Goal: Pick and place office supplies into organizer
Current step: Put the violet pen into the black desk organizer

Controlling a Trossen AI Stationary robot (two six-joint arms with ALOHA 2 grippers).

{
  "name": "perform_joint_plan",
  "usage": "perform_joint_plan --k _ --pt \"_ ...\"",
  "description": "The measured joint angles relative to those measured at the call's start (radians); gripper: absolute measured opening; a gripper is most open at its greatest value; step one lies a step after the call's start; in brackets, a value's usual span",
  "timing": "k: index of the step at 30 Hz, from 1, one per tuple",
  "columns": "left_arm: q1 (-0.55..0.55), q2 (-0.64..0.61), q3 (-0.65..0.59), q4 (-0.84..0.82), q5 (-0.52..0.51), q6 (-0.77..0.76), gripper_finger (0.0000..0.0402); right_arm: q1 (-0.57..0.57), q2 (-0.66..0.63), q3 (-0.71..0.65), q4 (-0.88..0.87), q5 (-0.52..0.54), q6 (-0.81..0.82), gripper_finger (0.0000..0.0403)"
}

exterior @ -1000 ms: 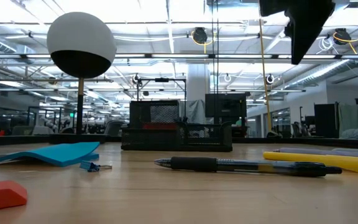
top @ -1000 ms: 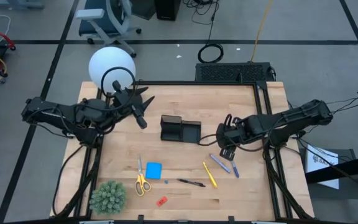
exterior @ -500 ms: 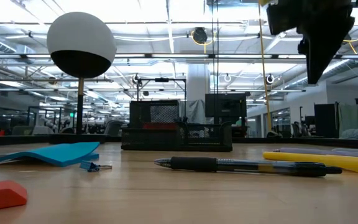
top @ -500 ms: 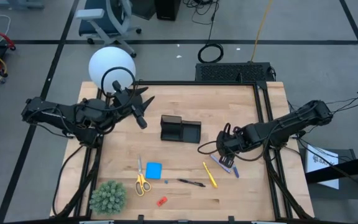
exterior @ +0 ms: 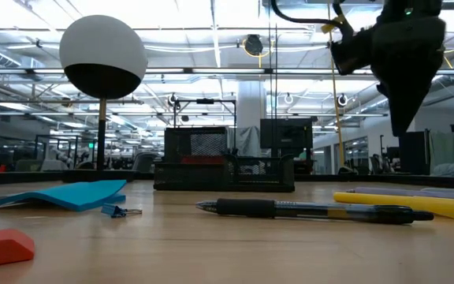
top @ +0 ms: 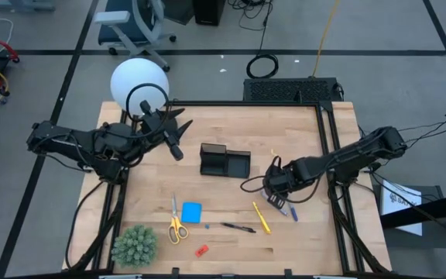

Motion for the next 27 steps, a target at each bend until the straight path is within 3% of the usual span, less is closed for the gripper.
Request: perform_joint_plan --k 19,27 --pt "0.000 0.000 0.000 0.000 0.000 0.000 0.0191 -0.010 0.060 0.001 0.112 -0.004 -0.018 0.0153" --pt "0.000 0.000 0.000 0.000 0.000 0.000 0.0191 -0.011 0.083 0.002 0.108 -0.117 0.074 0.0153"
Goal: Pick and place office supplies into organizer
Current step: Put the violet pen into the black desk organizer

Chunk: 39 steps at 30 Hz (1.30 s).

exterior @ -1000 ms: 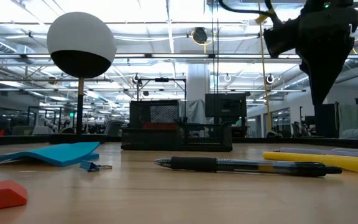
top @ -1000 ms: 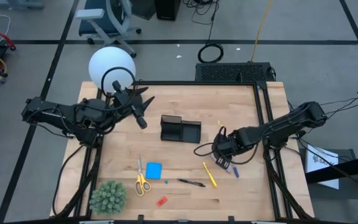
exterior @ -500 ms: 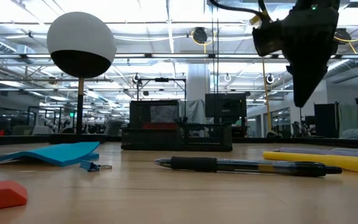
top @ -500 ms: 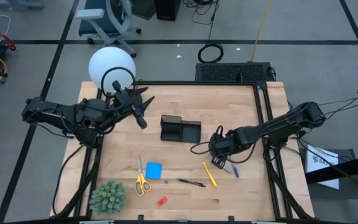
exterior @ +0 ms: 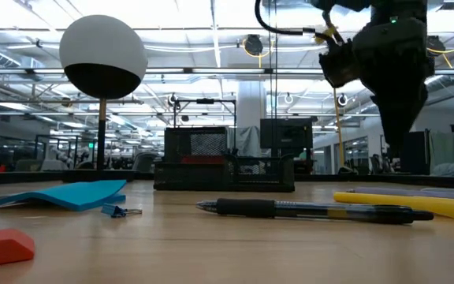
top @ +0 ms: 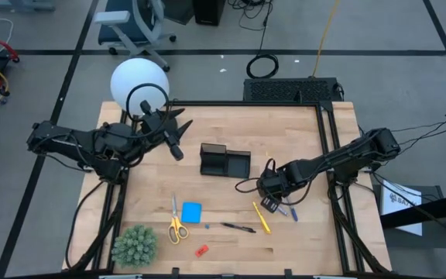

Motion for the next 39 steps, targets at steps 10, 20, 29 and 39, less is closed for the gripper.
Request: perform_joint_plan --k 10,20,29,39 --pt "0.000 0.000 0.000 0.000 0.001 0.000 0.0191 0.007 0.114 0.089 -0.026 0.042 -0.063 0.0153" --pt "0.000 0.000 0.000 0.000 0.003 0.000 0.0191 0.007 0.167 0.100 0.000 0.041 -0.104 0.0153" --pt "0.000 0.000 0.000 0.000 0.003 0.000 0.0191 -0.013 0.178 0.050 0.088 -0.007 -0.131 0.0153" --pt "0.000 0.000 0.000 0.000 0.003 0.000 0.0191 -0.021 0.175 0.031 0.081 -0.012 -0.112 0.0153"
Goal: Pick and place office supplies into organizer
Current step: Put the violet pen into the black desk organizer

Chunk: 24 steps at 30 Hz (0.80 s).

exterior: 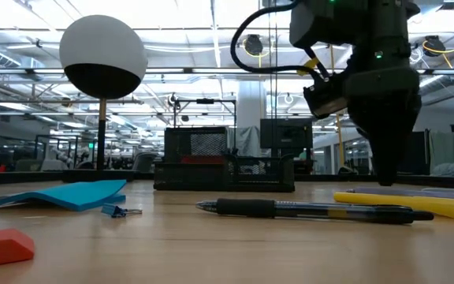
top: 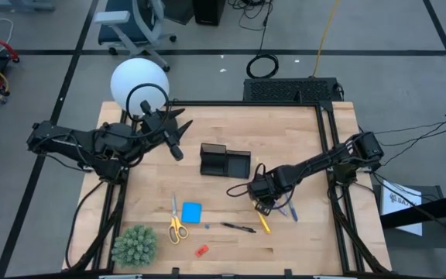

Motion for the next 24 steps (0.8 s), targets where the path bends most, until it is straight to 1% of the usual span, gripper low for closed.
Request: perform_joint_plan --k 14,20,24 --pt "0.000 0.000 0.000 0.000 0.000 0.000 0.0191 -0.005 0.030 -0.001 0.047 0.005 0.055 0.0153" --pt "0.000 0.000 0.000 0.000 0.000 0.000 0.0191 -0.005 0.025 -0.057 0.139 0.004 0.089 0.0153" --pt "0.000 0.000 0.000 0.000 0.000 0.000 0.0191 -0.007 0.025 -0.089 0.132 0.004 0.099 0.0153"
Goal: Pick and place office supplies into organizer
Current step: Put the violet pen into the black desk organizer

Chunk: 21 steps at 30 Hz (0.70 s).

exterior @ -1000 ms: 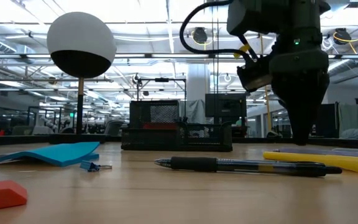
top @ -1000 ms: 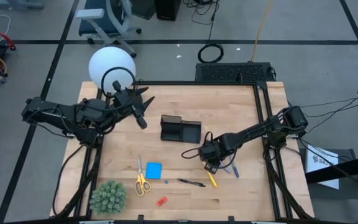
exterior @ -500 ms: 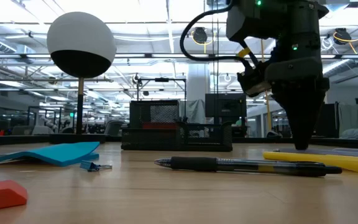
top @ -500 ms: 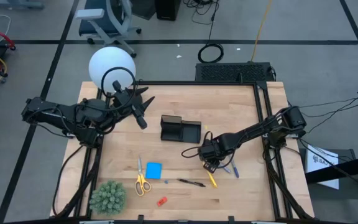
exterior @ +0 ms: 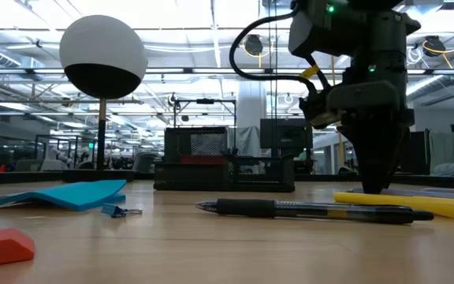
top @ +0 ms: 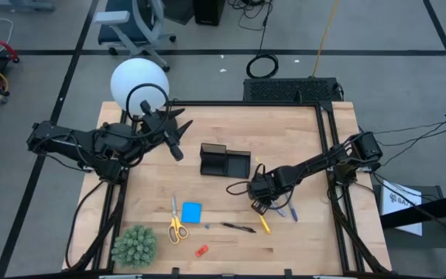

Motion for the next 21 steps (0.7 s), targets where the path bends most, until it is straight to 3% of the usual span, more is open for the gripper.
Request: perform_joint_plan --k 21 --pt "0.000 0.000 0.000 0.000 0.000 0.000 0.0191 -0.022 -0.004 0.044 -0.091 -0.010 -0.033 0.0153"
